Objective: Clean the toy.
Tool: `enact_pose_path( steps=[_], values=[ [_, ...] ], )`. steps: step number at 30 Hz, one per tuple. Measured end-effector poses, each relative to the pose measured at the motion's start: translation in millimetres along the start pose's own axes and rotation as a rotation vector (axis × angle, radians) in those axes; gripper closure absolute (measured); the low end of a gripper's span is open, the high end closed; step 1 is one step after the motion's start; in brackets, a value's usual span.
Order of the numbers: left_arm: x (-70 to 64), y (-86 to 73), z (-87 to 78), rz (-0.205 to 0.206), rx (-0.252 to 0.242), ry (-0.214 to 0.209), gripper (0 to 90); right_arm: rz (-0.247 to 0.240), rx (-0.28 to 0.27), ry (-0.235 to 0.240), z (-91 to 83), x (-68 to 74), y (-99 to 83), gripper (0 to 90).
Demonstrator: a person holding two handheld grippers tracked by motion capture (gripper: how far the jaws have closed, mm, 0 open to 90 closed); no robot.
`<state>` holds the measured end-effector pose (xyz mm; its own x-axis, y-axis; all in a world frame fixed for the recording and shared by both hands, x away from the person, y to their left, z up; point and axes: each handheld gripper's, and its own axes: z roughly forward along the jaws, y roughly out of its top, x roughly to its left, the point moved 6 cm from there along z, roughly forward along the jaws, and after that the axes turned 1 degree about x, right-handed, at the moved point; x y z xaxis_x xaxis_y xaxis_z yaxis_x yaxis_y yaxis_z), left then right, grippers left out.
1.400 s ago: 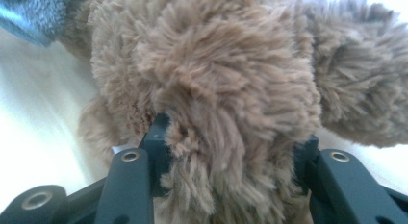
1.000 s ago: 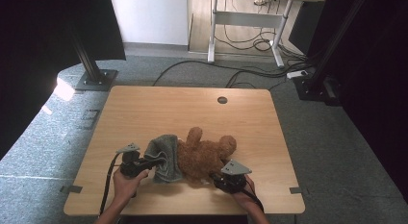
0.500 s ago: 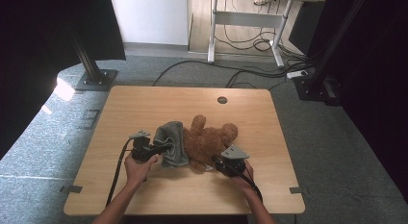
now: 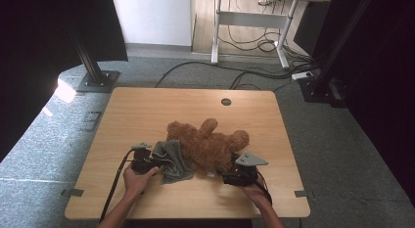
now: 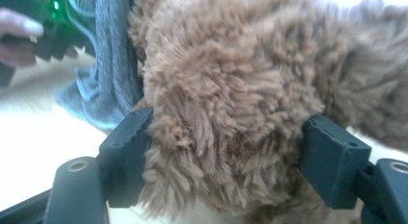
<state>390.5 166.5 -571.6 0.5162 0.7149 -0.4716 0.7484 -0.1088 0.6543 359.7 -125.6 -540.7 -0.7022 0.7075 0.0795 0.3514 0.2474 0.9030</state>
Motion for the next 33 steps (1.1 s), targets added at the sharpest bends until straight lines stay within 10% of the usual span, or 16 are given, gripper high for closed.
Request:
enact_pose_path(
  steps=[7,14,19,25,28,33],
  values=[
    [-5.7,12.3,4.9,0.010,0.013,0.000,82.5,0.060,-0.100,-0.074,-10.3,-17.3,46.9,25.3],
    [-7.0,15.5,8.3,0.003,0.017,-0.001,82.3,0.140,0.064,-0.169,31.7,-45.6,63.3,22.7],
    [-8.4,16.8,2.2,0.011,0.010,-0.009,82.1,0.181,0.136,-0.141,48.9,-50.3,51.4,31.4],
    [-21.1,28.6,-19.1,0.013,-0.060,-0.082,81.8,0.071,0.109,-0.131,44.1,-34.1,38.0,54.5],
    [-31.1,42.4,-32.4,0.027,-0.109,-0.110,81.8,-0.077,0.091,-0.142,37.0,-13.2,28.5,58.1],
    [-54.0,71.3,-45.8,0.064,-0.181,-0.169,82.0,-0.167,0.078,-0.132,29.6,6.1,16.2,60.4]
  ],
)
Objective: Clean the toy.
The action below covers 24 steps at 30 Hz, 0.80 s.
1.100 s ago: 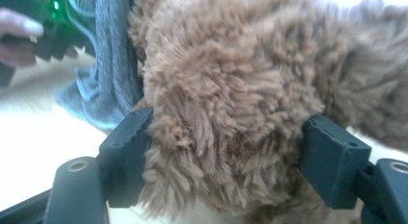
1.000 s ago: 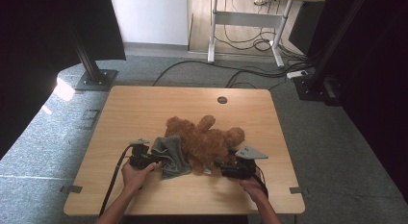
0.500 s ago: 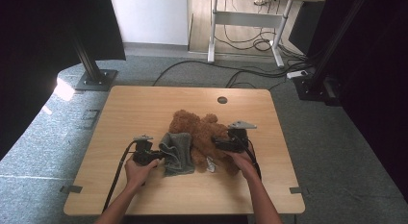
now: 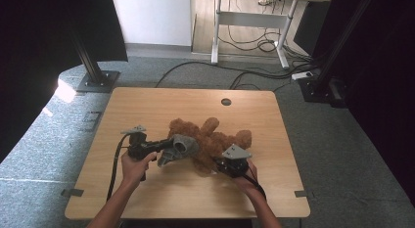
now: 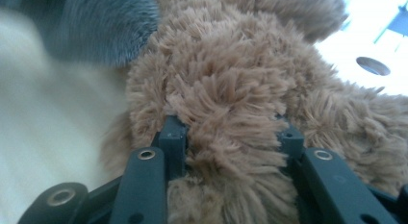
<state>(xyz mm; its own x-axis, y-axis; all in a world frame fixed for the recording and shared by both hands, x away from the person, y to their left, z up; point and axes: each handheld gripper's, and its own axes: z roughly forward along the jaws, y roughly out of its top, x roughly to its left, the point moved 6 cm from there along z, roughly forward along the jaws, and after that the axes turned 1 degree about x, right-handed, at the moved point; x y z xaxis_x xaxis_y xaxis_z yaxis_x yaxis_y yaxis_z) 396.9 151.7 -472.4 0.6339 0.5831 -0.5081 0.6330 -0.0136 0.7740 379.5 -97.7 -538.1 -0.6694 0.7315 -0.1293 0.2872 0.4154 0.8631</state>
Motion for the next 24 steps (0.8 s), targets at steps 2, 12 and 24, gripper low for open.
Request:
enact_pose_path(
  steps=[2,12,24],
  values=[
    [-10.4,11.7,3.5,0.015,-0.018,-0.027,82.2,-0.031,-0.006,0.012,-3.7,8.7,-4.9,61.4],
    [-29.4,53.7,45.0,0.101,-0.066,0.024,83.5,-0.076,-0.049,0.064,-14.0,26.8,-19.7,63.3],
    [3.4,19.6,85.7,0.235,0.181,0.276,74.7,-0.094,-0.056,0.104,-14.4,35.6,-19.1,63.4]
  ],
)
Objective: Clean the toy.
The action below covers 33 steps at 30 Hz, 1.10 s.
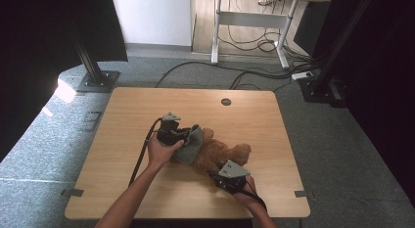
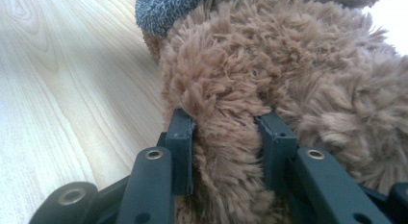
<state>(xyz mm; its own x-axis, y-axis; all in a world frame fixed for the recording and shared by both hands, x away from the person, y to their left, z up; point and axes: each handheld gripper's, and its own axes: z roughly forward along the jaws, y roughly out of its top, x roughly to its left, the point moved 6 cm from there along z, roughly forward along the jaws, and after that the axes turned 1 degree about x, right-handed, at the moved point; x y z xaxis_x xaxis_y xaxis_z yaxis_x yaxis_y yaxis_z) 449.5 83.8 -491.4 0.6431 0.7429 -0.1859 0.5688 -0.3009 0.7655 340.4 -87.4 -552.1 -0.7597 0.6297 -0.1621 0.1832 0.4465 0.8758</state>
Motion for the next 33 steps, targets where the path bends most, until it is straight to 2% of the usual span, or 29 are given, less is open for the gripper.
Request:
enact_pose_path(
  steps=[1,2,3,5,7,9,11,13,16,18,20,22,25,27,29,31,33],
  values=[
    [-1.2,-0.3,-0.6,0.018,0.004,0.011,70.7,0.001,0.001,0.004,-0.3,0.2,-0.1,63.4],
    [-3.0,-1.4,-2.3,0.046,0.013,0.004,70.7,0.001,0.001,0.004,-0.3,0.2,-0.1,63.4],
    [-3.5,-2.4,-3.8,0.056,0.018,-0.011,70.4,-0.001,0.003,0.006,-0.5,0.7,-0.4,63.5],
    [-0.6,-4.6,-7.7,0.038,0.020,-0.058,67.5,-0.004,0.005,0.013,-0.8,1.9,-0.9,63.4],
    [2.1,-7.9,-8.9,0.029,0.015,-0.077,66.5,-0.004,0.004,0.014,-0.6,2.0,-0.8,63.4],
    [2.8,-10.1,-8.6,0.032,-0.002,-0.060,66.4,0.002,0.001,0.016,0.3,1.6,-0.3,63.3],
    [1.0,-11.2,-5.8,0.055,-0.023,0.001,65.3,0.013,-0.004,0.013,0.3,0.7,0.0,62.6],
    [-0.4,-11.8,-4.4,0.061,-0.020,0.036,65.3,0.019,-0.009,0.005,-0.6,-1.2,0.5,61.4],
    [-0.9,-13.8,-3.7,0.069,-0.010,0.061,65.8,0.047,-0.026,-0.003,-5.8,-5.7,2.6,56.9],
    [-0.3,-16.8,-3.8,0.065,-0.015,0.077,66.5,0.091,-0.062,-0.001,-14.5,-10.9,9.1,54.0],
    [0.7,-19.4,-5.1,0.058,-0.022,0.076,67.1,0.149,-0.120,-0.013,-28.3,-18.3,21.9,45.9],
    [0.9,-21.6,-6.8,0.050,-0.029,0.072,67.2,0.194,-0.142,-0.024,-38.1,-26.3,35.5,35.5],
    [-0.2,-25.9,-10.4,0.046,-0.042,0.067,67.2,0.217,-0.086,-0.069,-32.6,-36.4,48.2,18.4],
    [-0.1,-28.5,-12.6,0.036,-0.055,0.060,67.2,0.250,-0.044,-0.055,-19.8,-40.0,51.7,12.6],
    [0.6,-30.9,-14.7,0.021,-0.064,0.040,67.2,0.261,0.008,-0.050,-4.4,-39.1,49.3,8.4],
    [0.8,-32.6,-16.8,0.004,-0.072,0.011,67.1,0.237,0.066,-0.081,10.3,-34.7,42.1,8.9],
    [1.5,-33.6,-19.0,-0.012,-0.078,-0.021,66.4,0.208,0.094,-0.122,18.6,-31.3,34.8,13.4]
  ],
)
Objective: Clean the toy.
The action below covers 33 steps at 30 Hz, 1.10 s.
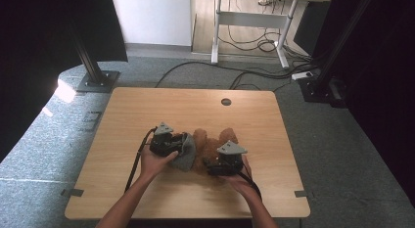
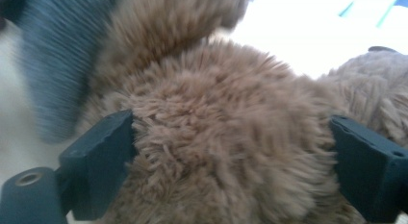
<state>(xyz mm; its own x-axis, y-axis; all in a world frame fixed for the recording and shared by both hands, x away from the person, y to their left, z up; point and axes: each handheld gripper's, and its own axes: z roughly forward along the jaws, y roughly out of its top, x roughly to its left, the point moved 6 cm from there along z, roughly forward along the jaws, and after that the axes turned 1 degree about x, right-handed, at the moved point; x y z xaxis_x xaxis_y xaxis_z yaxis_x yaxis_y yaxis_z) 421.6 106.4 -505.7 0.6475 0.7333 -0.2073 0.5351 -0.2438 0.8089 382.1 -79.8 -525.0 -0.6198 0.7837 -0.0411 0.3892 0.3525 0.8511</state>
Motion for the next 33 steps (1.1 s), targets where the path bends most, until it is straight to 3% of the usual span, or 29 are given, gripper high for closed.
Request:
enact_pose_path(
  steps=[3,5,8,10,16,18,24,26,28,30,32,33],
  values=[
    [1.0,3.8,-5.3,-0.031,-0.016,-0.070,64.1,0.017,-0.002,-0.015,-1.1,-3.2,-3.1,23.1],
    [2.1,8.4,-8.6,-0.049,-0.028,-0.097,55.8,0.026,-0.007,-0.018,-1.3,-5.2,-4.6,26.4],
    [-2.5,9.5,-12.6,0.009,-0.025,-0.132,46.8,0.058,-0.014,-0.020,-1.2,-10.9,-5.2,27.5],
    [-5.3,4.2,-11.2,0.058,0.000,-0.116,43.6,0.072,-0.018,-0.015,-0.4,-13.6,-5.0,27.6],
    [-8.5,-8.4,-12.6,0.121,0.016,-0.025,43.1,0.059,-0.021,-0.011,-1.0,-12.5,-4.5,27.8],
    [-9.5,-12.7,-13.7,0.137,0.020,-0.002,44.2,0.054,-0.023,-0.006,-2.2,-12.4,-4.6,28.1],
    [-9.3,-17.0,-16.0,0.163,0.022,0.020,62.5,0.050,-0.020,-0.001,-2.1,-11.9,-4.2,28.1],
    [-11.3,-17.6,-18.9,0.189,0.007,0.029,67.9,0.046,-0.021,0.001,-2.3,-12.4,-4.4,28.1],
    [-13.8,-16.0,-27.0,0.213,-0.052,0.024,71.9,0.050,-0.022,0.000,-2.4,-13.5,-4.7,28.5],
    [-12.6,-14.1,-36.5,0.193,-0.105,-0.003,74.5,0.059,-0.023,0.000,-2.5,-15.2,-4.9,29.6],
    [-2.2,-11.8,-49.7,0.126,-0.159,-0.023,76.1,0.078,-0.029,0.006,-2.6,-17.7,-5.0,31.2],
    [1.9,-11.7,-53.9,0.112,-0.166,-0.022,76.3,0.088,-0.032,0.002,-2.4,-19.0,-4.8,31.8]
  ],
)
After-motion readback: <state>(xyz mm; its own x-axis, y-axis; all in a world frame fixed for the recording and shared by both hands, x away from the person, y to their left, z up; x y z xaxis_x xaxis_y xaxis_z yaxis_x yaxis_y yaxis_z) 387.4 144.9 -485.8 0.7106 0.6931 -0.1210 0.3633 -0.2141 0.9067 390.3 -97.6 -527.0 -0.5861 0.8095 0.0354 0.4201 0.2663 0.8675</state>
